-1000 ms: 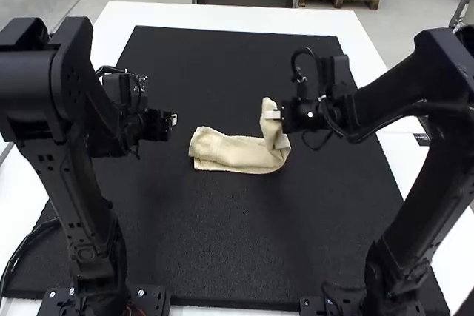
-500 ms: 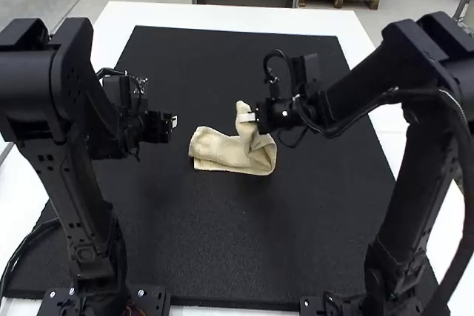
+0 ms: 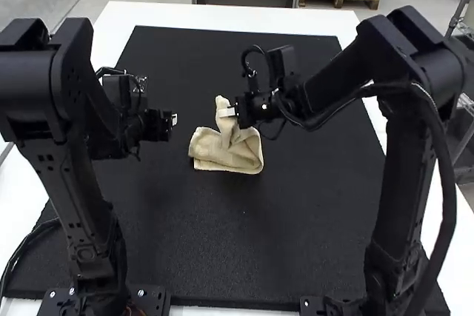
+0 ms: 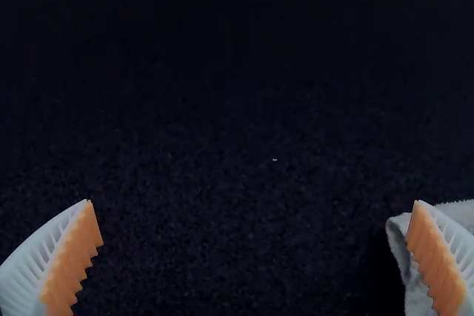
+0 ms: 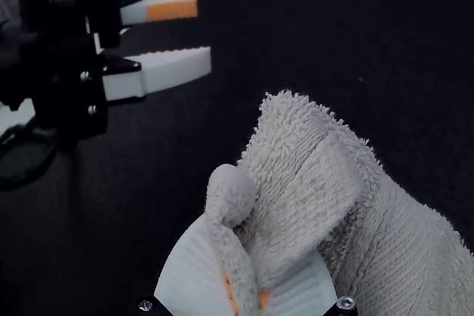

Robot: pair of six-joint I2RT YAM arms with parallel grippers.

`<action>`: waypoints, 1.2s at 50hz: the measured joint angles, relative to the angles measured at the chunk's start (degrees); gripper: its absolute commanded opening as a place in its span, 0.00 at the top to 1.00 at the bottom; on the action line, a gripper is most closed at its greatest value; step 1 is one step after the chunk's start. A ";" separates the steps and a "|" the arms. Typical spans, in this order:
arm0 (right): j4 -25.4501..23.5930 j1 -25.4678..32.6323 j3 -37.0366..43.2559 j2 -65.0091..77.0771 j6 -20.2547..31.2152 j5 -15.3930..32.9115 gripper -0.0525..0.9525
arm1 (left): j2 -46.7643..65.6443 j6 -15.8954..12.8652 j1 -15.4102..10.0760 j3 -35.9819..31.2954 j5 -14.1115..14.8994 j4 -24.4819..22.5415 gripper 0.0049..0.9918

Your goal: Fold the towel.

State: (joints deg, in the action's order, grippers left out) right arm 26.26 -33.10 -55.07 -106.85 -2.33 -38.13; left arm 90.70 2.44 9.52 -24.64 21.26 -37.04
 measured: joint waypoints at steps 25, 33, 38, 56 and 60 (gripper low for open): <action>1.42 -0.92 -4.83 -6.21 -1.11 0.00 0.92 | -0.26 0.48 0.00 0.92 0.04 -0.46 0.03; 1.95 -1.53 -5.84 -7.89 -1.95 0.02 0.58 | -2.27 0.66 0.02 0.92 0.07 -0.48 0.03; 1.97 -2.40 -5.88 -8.11 -2.84 -0.04 0.36 | -2.47 0.66 0.00 0.92 0.09 -0.42 0.03; 3.19 -3.04 -6.14 -8.11 -5.42 -2.47 0.13 | -2.49 1.31 0.00 0.92 0.24 -0.33 0.03; 3.23 -2.99 -6.14 -8.11 -5.68 -2.82 0.35 | -2.47 1.36 0.00 0.92 0.22 -0.33 0.03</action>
State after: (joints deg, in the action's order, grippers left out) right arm 29.50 -36.10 -61.21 -114.96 -8.01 -40.95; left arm 88.23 3.79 9.52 -23.73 21.47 -37.36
